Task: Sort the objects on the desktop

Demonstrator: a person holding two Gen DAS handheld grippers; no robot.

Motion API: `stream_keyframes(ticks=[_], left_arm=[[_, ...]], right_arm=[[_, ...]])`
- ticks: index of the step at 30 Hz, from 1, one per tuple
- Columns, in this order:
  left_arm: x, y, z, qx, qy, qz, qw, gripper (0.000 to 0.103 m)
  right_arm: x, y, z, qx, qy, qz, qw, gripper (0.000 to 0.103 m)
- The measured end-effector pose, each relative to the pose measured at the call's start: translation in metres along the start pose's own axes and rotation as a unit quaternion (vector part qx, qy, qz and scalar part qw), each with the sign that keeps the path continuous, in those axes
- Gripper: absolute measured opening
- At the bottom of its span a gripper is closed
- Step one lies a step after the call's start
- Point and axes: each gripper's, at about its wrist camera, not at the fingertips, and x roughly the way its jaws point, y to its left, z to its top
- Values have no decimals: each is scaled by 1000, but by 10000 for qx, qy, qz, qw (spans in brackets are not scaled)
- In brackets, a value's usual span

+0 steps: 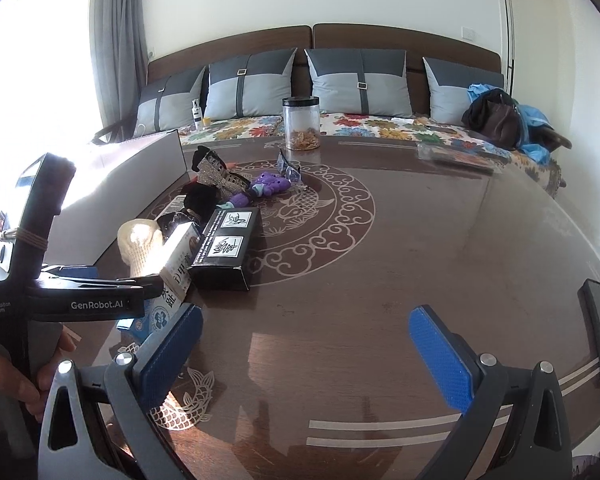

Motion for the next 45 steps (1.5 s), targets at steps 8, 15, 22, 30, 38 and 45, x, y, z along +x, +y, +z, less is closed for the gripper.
stream_keyframes(ticks=[8,15,22,30,38,45], left_arm=[[-5,33,-4,-373,-5,-9,9993,103],[-11,37,-12,-294,-40,-24,9996,103],[-18,35,-12,-87,-111,0,9999,103],[-19,12,-4,99,-175,-356,9992,103],[-7,-31,-15,724,200,-673,9949,103],[-2,-44,-32,1122,420,-621,9909,103]], right_arm=[[3,3,-1,-11,42,45,10000,103],[3,4,-2,-76,58,8,10000,103],[3,4,-3,-77,57,18,10000,103],[0,3,-2,-57,25,-11,10000,103],[0,-4,0,102,29,-11,9999,103],[0,-5,0,123,30,-8,9999,103]])
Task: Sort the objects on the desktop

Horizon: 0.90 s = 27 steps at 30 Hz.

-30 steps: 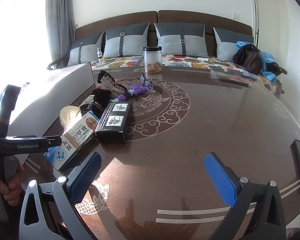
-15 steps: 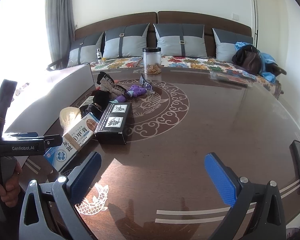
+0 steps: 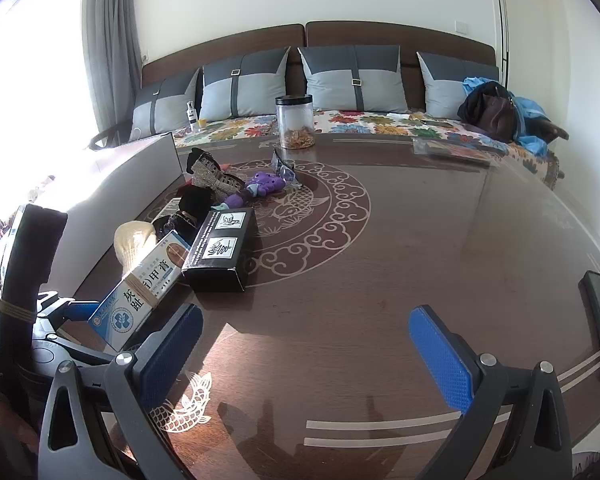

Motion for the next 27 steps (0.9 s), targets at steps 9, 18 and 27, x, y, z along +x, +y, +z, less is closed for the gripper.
stream_keyframes(ticks=[9,18,27], left_arm=[[-19,36,-21,-273,-176,53,9995,103],[-25,69,-42,-763,-274,-95,9967,103],[-22,77,-56,-893,-290,-13,9956,103]], right_arm=[[7,-1,-2,25,87,24,10000,103],[13,10,-8,-186,226,47,9996,103],[20,19,-15,-385,421,107,9983,103]])
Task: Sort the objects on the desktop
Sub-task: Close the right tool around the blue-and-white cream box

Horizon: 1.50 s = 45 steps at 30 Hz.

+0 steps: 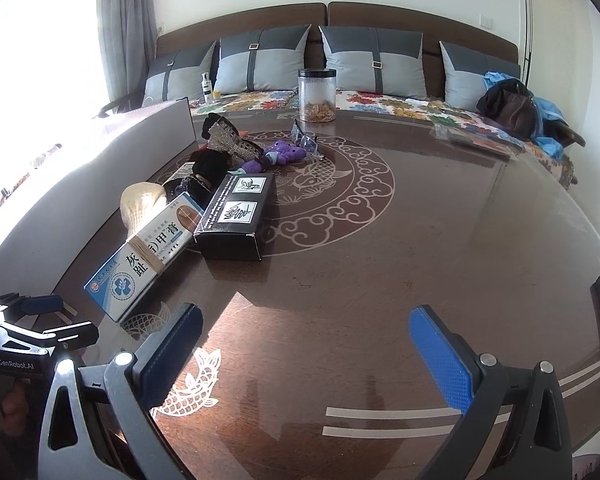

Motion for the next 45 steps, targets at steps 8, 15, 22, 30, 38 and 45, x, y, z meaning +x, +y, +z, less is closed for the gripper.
stream_keyframes(ticks=[8,15,22,30,38,45], left_arm=[[5,-11,-7,411,-40,514,9978,103],[3,-7,-10,389,-134,501,9979,103],[0,-5,-15,404,-151,515,9977,103],[-7,-6,-26,596,-220,406,9972,103],[-6,-6,-23,592,-284,385,9971,103],[-2,-6,-18,448,-289,452,9976,103]], right_arm=[[5,10,-7,-196,205,86,9996,103],[3,10,-4,89,405,475,9980,103],[32,34,13,1515,960,1826,9667,103],[101,99,38,1499,1588,2183,9511,101],[118,107,49,931,1762,2099,9572,51],[96,78,43,188,1621,1388,9768,45]])
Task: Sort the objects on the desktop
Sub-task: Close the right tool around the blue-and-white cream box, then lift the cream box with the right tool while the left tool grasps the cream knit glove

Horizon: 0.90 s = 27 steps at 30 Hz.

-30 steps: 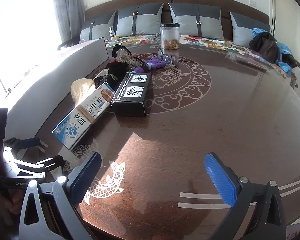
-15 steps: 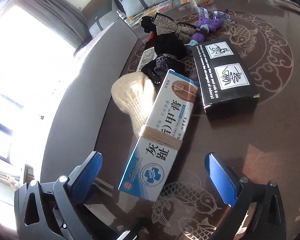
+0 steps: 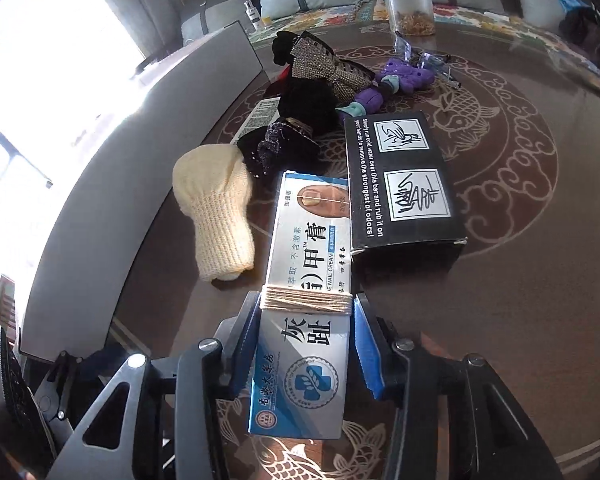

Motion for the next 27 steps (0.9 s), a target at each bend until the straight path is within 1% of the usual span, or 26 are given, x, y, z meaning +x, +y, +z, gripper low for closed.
stream_keyframes(ticks=[3,5,7,9,11,12,14,15,18,22,23,24,26,27], left_arm=[[1,-1,0,-40,-32,26,10000,103],[2,-1,0,-50,-55,32,10000,103],[2,-2,-1,-49,-81,32,10000,103],[1,-2,-2,-48,-98,33,9999,103],[2,-2,-2,-48,-109,31,9999,103],[2,-2,-2,-49,-112,31,9999,103],[1,-2,-2,-48,-128,32,9999,103],[1,-2,-3,-51,-138,31,9999,103],[0,-2,-2,-123,-96,80,9998,103],[6,-2,9,-296,239,175,9991,103],[9,-2,15,-354,302,156,9988,103],[11,-2,21,-440,323,62,9985,103],[16,1,36,-697,305,-118,9970,103],[18,3,46,-813,280,-127,9962,103]], right_arm=[[-13,-7,-17,-420,-19,-412,9983,45],[-23,-12,-33,-592,-74,-549,9967,45],[-29,-20,-45,-676,-140,-654,9955,45],[-31,-25,-54,-621,-209,-680,9955,46],[-33,-29,-57,-553,-421,-662,9954,48],[-36,-31,-61,-538,-477,-662,9952,52],[-35,-29,-60,-544,-471,-673,9951,67],[-33,-28,-59,-565,-433,-748,9946,78],[-31,-26,-61,-663,-520,-807,9932,79],[-36,-30,-65,-538,-619,-663,9944,80],[-37,-31,-66,-507,-641,-649,9945,80],[-37,-31,-66,-494,-660,-645,9945,82],[-35,-29,-67,-531,-672,-678,9940,86],[-34,-26,-68,-587,-666,-729,9934,88]])
